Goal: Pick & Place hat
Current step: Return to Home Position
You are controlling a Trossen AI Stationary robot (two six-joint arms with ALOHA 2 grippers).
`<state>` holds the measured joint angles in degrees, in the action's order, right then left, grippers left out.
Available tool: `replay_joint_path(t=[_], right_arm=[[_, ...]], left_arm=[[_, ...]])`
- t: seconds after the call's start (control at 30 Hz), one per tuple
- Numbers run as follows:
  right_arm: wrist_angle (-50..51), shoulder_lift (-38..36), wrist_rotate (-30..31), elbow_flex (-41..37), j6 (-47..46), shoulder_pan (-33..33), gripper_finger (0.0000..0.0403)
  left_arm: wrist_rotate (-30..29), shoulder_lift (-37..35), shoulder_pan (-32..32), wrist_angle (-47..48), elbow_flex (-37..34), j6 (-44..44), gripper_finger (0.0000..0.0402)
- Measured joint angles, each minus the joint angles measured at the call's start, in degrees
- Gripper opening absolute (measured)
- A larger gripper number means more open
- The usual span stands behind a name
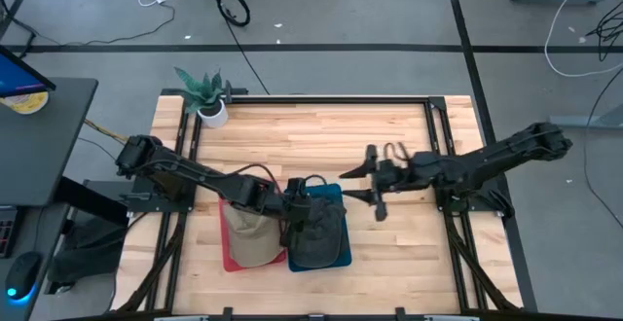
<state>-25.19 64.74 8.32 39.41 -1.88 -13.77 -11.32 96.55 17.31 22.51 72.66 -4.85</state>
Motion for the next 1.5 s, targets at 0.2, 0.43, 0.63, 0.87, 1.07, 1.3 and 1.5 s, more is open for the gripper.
replay_joint_path(t=[0.2, 0.43, 0.63, 0.87, 1.07, 1.3, 1.5], right_arm=[[-1.87, -10.03, 0.25, -7.36, 1.95, -0.14, 0.0189], [-10.88, -20.77, 0.28, -17.79, 3.97, 0.03, 0.0189], [-11.78, -28.17, 0.32, -22.45, 5.07, 0.06, 0.0189], [-13.59, -33.22, 3.11, -26.61, 5.84, 0.05, 0.0189], [-13.92, -35.18, 5.61, -28.7, 6.84, 0.07, 0.0189], [-15.73, -35.65, 5.85, -29.54, 6.9, 0.95, 0.0189], [-15.6, -35.61, 5.84, -29.54, 6.92, 2.68, 0.0189]], left_arm=[[3.07, -1.26, -3.91, 0.69, -0.04, 1.39, 0.0149], [3.6, -4.87, -6.33, 0.27, -0.04, 3.78, 0.0149], [3.55, -9.65, -6.61, 3.26, -0.04, 4.49, 0.0149], [2.77, -13.9, -6.66, 3.87, -0.02, 6.02, 0.0149], [2.29, -18.21, -6.66, 5.97, -2.0, 5.56, 0.0149], [2.2, -34.78, -6.8, -15.9, -25.42, 2.24, 0.0149], [3.5, -47.7, -6.02, -32.85, -43.55, 2.13, 0.0149]])
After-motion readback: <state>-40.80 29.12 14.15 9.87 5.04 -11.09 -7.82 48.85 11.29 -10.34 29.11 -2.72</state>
